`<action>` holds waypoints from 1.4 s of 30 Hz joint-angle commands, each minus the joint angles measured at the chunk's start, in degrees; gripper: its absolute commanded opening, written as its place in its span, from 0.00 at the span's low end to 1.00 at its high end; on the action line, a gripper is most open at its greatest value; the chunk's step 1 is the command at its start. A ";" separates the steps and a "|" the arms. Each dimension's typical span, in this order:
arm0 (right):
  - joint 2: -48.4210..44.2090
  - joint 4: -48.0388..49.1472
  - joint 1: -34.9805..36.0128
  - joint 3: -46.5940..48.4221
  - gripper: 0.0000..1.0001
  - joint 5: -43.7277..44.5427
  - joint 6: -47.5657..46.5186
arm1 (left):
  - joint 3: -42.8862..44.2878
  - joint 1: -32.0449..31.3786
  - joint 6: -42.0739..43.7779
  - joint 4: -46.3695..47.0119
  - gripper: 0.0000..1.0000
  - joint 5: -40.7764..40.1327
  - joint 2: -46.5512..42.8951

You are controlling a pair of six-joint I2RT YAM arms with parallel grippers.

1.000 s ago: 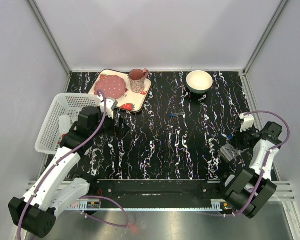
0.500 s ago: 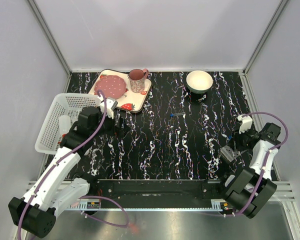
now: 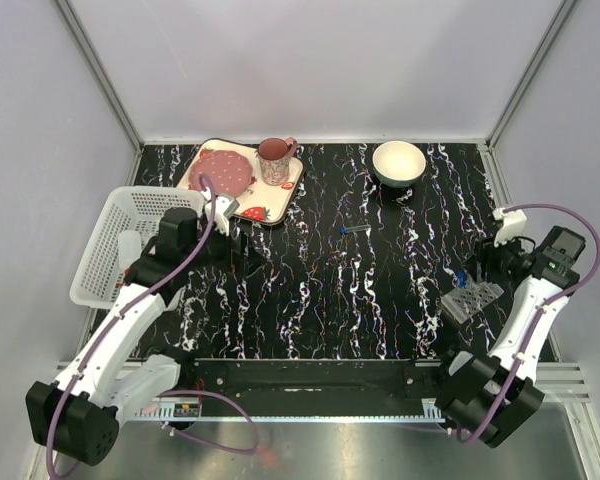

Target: Organize the chemistry lab equipment

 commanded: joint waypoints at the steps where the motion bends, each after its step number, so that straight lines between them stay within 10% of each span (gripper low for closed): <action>1: 0.30 -4.01 1.31 5.79 0.59 -5.81 5.85 | 0.84 0.09 -1.68 5.95 0.98 15.92 2.56; 15: 10.24 -5.52 16.88 12.05 0.69 -18.30 16.95 | 29.73 -22.40 9.80 -10.28 0.98 -10.14 37.96; 23: 3.39 0.02 13.46 6.42 0.95 -20.67 18.35 | 58.46 -23.29 14.04 -20.57 0.85 -9.18 64.52; 42: 2.33 0.37 9.59 6.07 0.97 -26.12 18.61 | 87.50 -23.12 6.68 -18.57 0.79 -7.68 89.58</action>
